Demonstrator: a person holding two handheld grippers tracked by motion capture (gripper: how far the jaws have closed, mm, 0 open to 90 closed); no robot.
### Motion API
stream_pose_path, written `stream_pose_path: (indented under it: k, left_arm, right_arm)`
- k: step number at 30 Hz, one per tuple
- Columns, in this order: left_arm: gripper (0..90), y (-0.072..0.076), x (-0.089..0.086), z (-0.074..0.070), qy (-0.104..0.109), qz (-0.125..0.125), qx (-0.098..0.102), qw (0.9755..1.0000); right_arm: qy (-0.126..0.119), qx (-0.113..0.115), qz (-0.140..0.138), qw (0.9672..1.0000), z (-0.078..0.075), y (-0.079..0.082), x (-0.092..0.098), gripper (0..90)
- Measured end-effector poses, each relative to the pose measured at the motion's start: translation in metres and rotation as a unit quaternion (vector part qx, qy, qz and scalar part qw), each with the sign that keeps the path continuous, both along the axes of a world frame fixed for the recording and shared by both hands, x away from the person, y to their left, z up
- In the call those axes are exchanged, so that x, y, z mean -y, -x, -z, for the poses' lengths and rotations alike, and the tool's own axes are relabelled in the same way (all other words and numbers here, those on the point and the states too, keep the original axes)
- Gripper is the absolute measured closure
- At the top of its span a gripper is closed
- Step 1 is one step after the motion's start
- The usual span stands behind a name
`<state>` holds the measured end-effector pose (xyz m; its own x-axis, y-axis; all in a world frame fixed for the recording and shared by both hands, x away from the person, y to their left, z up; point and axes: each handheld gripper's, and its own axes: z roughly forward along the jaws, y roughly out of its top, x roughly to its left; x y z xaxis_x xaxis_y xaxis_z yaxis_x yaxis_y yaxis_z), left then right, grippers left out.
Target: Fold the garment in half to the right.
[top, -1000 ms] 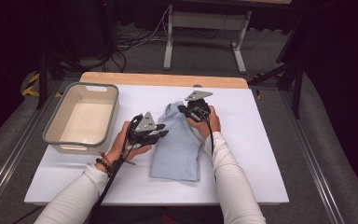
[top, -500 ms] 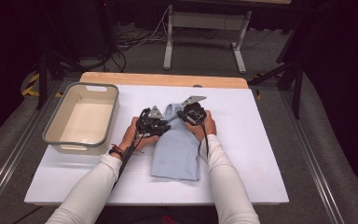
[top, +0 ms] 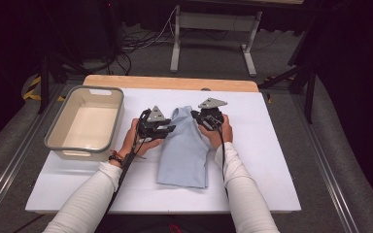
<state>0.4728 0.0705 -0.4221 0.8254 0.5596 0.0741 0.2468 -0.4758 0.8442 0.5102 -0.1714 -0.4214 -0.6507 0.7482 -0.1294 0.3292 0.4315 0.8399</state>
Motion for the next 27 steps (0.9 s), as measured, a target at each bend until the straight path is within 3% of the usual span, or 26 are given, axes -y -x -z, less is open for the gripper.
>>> stream_pose_path:
  k: [6, 14, 20, 27]
  left_arm:
    - [68.7, 0.021, -0.001, -0.008, -0.016, 0.024, 0.025, 0.9993]
    - [70.3, 0.049, -0.008, -0.009, -0.019, 0.054, 0.049, 0.9972]
    - [75.0, 0.066, -0.014, 0.0, -0.011, 0.079, 0.053, 0.9954]
    - [84.9, 0.076, -0.015, 0.009, 0.002, 0.096, 0.047, 0.9943]
  right_arm:
    - [0.0, 0.02, -0.023, 0.9995, -0.011, 0.027, 0.005, 90.0]
    - [0.003, 0.047, -0.043, 0.998, -0.016, 0.068, 0.012, 90.0]
    - [-0.009, 0.049, -0.054, 0.9973, -0.01, 0.088, 0.019, 90.0]
    - [0.001, 0.045, -0.063, 0.997, -0.003, 0.102, 0.018, 90.0]
